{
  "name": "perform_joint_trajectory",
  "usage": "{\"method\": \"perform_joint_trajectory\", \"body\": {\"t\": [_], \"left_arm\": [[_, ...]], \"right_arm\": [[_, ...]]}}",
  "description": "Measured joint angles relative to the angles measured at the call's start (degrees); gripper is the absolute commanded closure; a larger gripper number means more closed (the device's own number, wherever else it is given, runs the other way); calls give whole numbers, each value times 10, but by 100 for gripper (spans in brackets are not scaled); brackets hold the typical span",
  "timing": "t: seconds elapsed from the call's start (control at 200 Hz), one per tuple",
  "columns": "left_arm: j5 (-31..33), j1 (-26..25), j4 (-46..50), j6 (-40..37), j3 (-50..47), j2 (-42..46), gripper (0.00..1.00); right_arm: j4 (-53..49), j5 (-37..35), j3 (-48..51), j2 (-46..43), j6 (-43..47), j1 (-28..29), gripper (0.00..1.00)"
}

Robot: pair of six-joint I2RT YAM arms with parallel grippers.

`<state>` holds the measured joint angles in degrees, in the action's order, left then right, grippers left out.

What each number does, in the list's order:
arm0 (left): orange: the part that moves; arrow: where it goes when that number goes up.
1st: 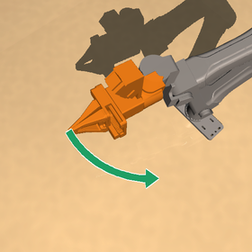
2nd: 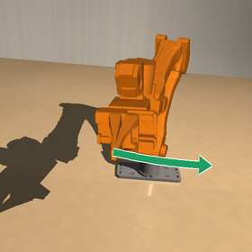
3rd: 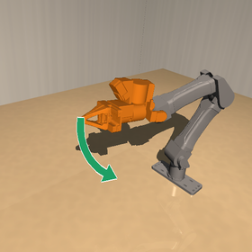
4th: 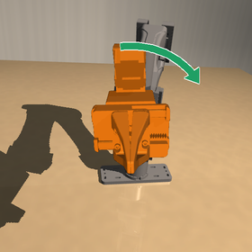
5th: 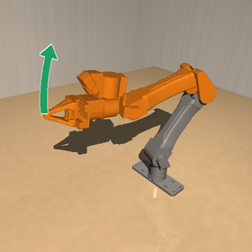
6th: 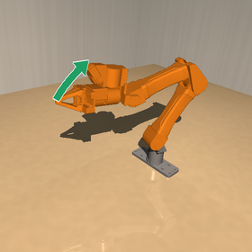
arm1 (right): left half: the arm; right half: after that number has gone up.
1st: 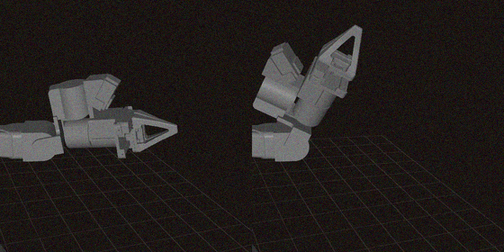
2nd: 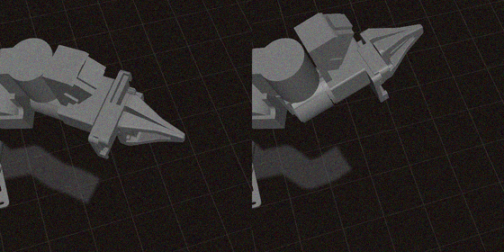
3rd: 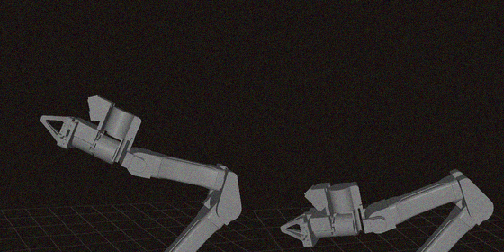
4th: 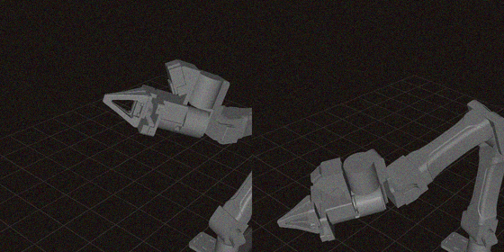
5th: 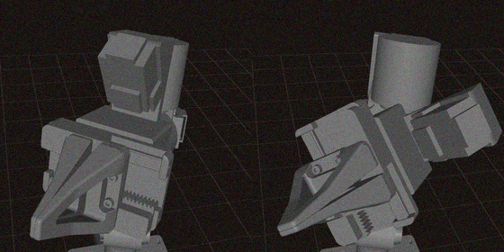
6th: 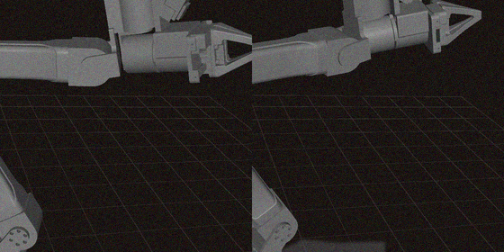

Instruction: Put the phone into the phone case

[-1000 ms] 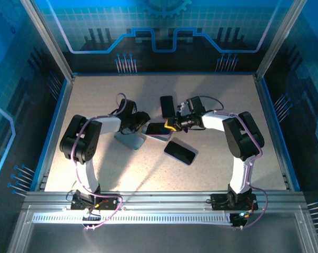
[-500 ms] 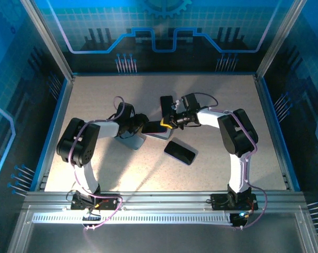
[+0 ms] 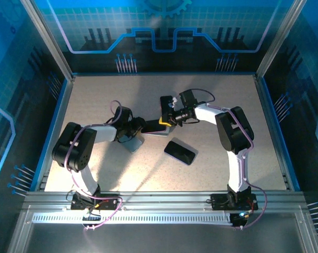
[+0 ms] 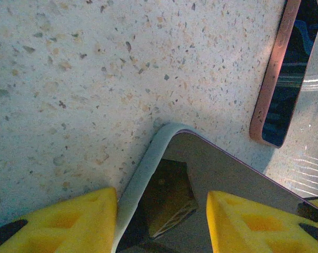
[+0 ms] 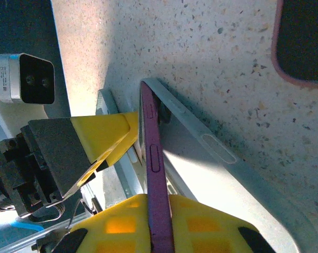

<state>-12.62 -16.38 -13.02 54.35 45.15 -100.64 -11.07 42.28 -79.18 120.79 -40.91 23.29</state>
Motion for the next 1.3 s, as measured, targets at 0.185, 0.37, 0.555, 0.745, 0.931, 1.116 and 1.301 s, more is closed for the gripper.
{"method": "perform_joint_trajectory", "body": {"t": [0.185,0.37,0.555,0.745,0.931,1.116,1.301], "left_arm": [[12,-4,-6,12,-3,2,51],[20,-7,-6,13,-4,3,51],[23,-8,-6,15,-4,3,51],[23,-11,-6,21,-4,3,51],[18,-16,-6,26,-4,4,51],[7,-22,-6,26,-4,4,51],[5,-22,-2,23,-4,7,51]], "right_arm": [[-13,2,-9,6,19,-1,94],[-27,1,-18,9,34,-1,82],[-52,-20,-23,17,53,-1,75],[-93,-52,-50,28,73,-1,58],[-128,-71,-83,33,86,0,28],[-158,-92,-104,33,93,1,20],[-203,-129,-133,36,99,5,17]]}}
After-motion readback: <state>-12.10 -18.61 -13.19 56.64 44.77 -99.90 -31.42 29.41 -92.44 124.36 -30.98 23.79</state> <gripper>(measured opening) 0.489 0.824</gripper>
